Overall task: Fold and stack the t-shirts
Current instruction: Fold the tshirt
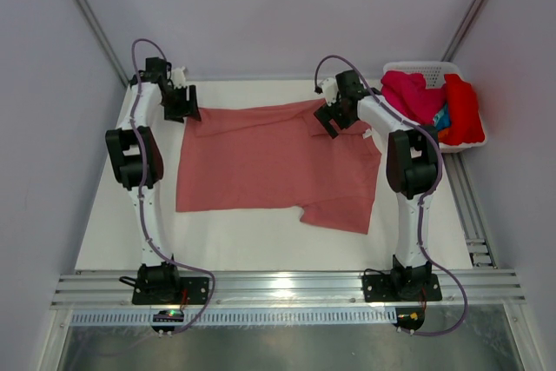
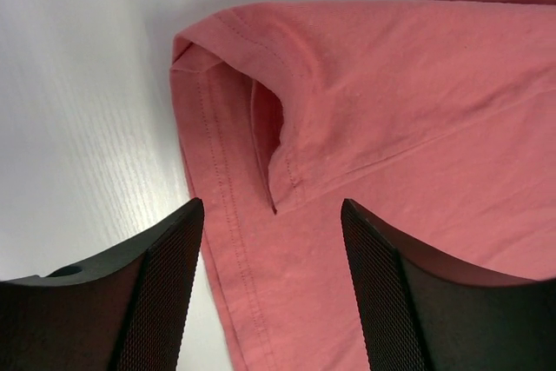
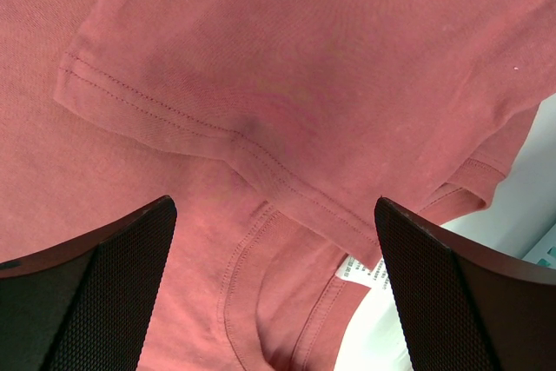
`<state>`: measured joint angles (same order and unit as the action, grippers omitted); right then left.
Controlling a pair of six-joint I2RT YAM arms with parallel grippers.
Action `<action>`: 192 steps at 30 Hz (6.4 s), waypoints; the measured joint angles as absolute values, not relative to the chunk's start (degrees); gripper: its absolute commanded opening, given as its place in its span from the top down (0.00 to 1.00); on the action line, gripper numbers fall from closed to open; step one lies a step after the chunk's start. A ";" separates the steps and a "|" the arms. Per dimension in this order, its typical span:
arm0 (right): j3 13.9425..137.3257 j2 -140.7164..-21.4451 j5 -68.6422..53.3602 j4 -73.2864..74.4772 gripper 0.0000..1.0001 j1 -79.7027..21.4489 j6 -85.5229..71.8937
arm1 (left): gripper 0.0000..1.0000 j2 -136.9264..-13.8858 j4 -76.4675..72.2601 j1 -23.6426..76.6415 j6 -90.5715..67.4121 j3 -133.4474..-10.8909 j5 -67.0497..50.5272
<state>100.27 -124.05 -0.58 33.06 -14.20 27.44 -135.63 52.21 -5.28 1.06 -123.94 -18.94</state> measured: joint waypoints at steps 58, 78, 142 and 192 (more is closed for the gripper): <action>98.59 -124.05 -0.58 33.06 0.01 -15.44 26.79 | 1.00 -136.86 52.66 -3.36 0.49 -127.13 -26.00; 98.21 -124.05 0.69 33.04 0.01 -15.44 26.79 | 0.97 -133.75 57.78 -5.78 0.99 -126.45 -30.04; 96.77 -124.05 2.46 32.71 0.01 -15.79 26.81 | 0.01 -132.49 64.49 -5.78 7.68 -113.67 -33.65; 95.85 -124.03 2.87 32.56 0.01 -15.79 26.81 | 0.08 -132.20 59.99 -6.17 7.84 -108.64 -36.82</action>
<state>95.85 -124.03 2.87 32.56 -15.79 26.81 -132.20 59.99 -6.17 7.84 -108.64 -36.82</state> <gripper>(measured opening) 0.994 0.922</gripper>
